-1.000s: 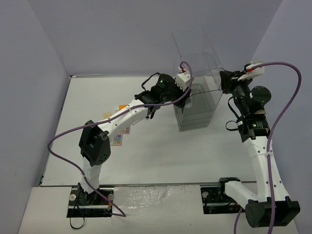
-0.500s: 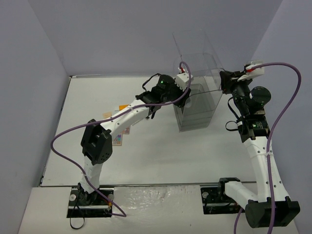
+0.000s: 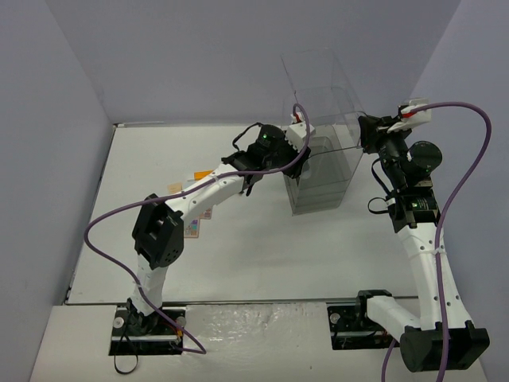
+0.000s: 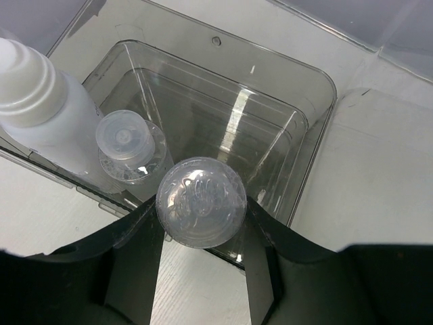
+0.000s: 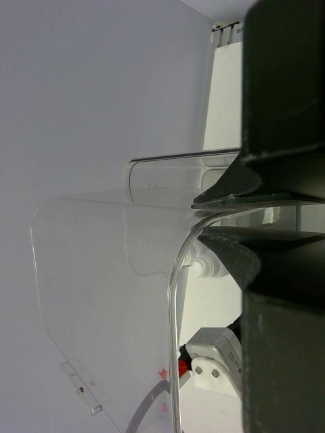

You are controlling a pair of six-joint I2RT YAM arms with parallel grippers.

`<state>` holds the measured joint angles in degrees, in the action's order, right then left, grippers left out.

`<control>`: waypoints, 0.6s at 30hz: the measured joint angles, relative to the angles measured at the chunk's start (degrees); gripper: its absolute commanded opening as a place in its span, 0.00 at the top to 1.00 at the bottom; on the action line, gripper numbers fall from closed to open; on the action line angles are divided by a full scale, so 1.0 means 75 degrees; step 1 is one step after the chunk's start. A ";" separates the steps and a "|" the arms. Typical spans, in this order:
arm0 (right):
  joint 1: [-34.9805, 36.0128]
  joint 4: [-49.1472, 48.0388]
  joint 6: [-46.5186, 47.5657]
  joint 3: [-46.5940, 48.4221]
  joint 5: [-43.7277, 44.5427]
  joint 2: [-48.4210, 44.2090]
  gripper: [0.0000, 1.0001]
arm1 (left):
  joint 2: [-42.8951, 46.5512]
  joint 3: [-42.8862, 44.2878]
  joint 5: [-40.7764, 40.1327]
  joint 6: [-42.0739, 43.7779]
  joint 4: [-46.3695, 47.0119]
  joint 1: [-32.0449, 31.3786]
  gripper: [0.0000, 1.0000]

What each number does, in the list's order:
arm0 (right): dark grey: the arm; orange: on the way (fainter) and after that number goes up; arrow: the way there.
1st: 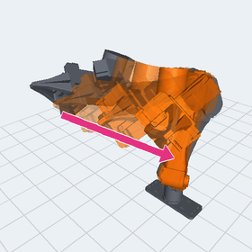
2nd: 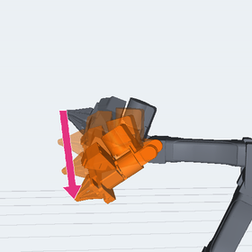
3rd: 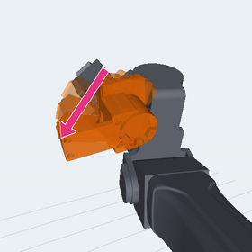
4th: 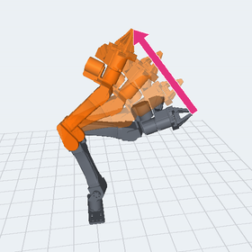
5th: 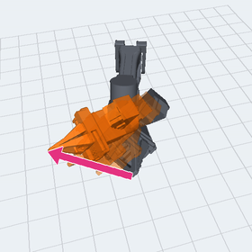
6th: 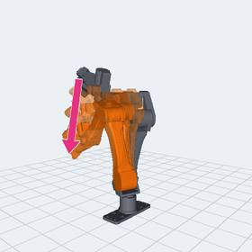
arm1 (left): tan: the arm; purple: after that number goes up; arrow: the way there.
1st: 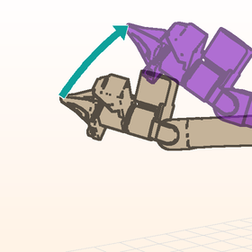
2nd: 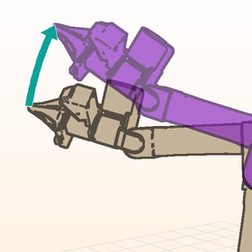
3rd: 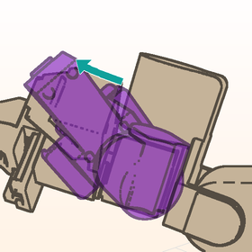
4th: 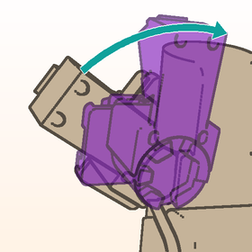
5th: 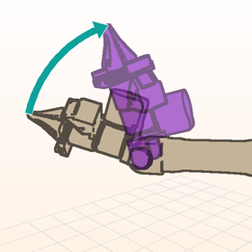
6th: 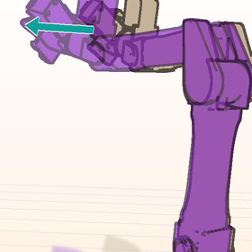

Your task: Organize the makeup

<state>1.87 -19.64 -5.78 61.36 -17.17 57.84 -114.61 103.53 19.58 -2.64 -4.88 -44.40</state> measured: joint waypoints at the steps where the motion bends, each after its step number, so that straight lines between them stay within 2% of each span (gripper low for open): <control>1: 0.0000 0.0000 0.0000 0.0000 0.0000 0.0000 1.00 | 0.0000 0.0000 -0.0002 0.0017 -0.0018 0.0000 0.98; 9: 0.0003 -0.0017 0.0000 -0.0011 0.0000 0.0000 1.00 | -0.0045 0.0000 -0.0019 0.0073 -0.0187 0.0000 0.92; 15: 0.0007 -0.0044 -0.0001 -0.0028 -0.0001 -0.0003 1.00 | -0.0323 0.0000 -0.0028 0.0105 -0.0237 -0.0003 0.76; 18: 0.0037 -0.0041 0.0000 -0.0032 -0.0037 -0.0009 1.00 | -0.0353 0.0000 -0.0062 0.0137 -0.0169 -0.0031 0.65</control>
<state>2.15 -19.94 -5.78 61.12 -17.45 57.78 -117.25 103.53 19.12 -1.61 -6.15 -44.64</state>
